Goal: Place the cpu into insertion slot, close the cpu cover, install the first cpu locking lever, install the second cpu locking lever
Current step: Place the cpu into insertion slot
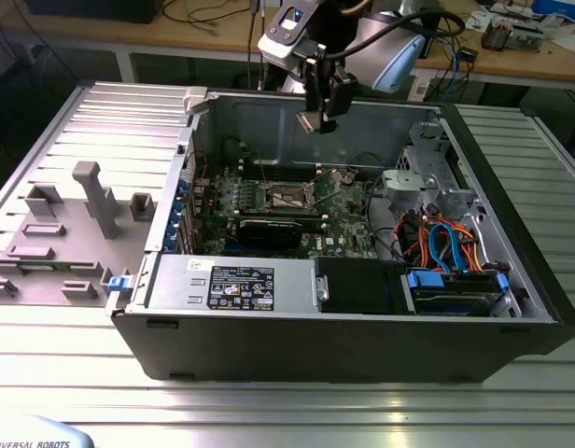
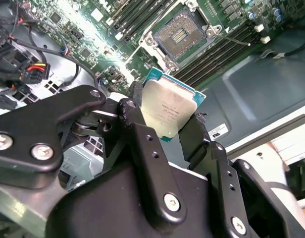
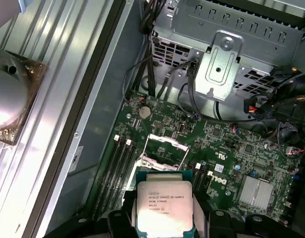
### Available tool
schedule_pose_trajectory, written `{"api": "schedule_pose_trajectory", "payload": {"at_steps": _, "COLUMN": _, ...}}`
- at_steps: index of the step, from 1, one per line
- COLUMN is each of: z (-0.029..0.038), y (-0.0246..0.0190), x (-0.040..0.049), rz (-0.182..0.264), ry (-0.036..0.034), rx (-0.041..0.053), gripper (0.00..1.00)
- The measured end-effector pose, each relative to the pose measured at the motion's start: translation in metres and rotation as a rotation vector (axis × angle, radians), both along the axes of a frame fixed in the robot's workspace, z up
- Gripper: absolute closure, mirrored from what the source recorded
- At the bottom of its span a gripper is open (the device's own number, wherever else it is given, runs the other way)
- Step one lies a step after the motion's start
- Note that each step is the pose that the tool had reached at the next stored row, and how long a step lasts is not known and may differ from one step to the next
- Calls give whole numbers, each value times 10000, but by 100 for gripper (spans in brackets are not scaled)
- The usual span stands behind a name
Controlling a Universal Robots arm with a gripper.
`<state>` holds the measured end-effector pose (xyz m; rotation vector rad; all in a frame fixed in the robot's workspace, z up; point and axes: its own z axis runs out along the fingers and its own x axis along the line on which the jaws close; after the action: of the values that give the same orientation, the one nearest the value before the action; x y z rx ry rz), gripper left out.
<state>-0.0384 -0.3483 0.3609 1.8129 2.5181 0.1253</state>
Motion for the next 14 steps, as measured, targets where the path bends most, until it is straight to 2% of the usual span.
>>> {"api": "schedule_pose_trajectory", "payload": {"at_steps": 8, "z": 0, "y": 0, "x": 0, "rz": -518, "ry": 0, "rx": 0, "gripper": 46}}
{"api": "schedule_pose_trajectory", "payload": {"at_steps": 14, "z": -2, "y": 1, "x": 0, "rz": -1154, "ry": 0, "rx": -5, "gripper": 46}}
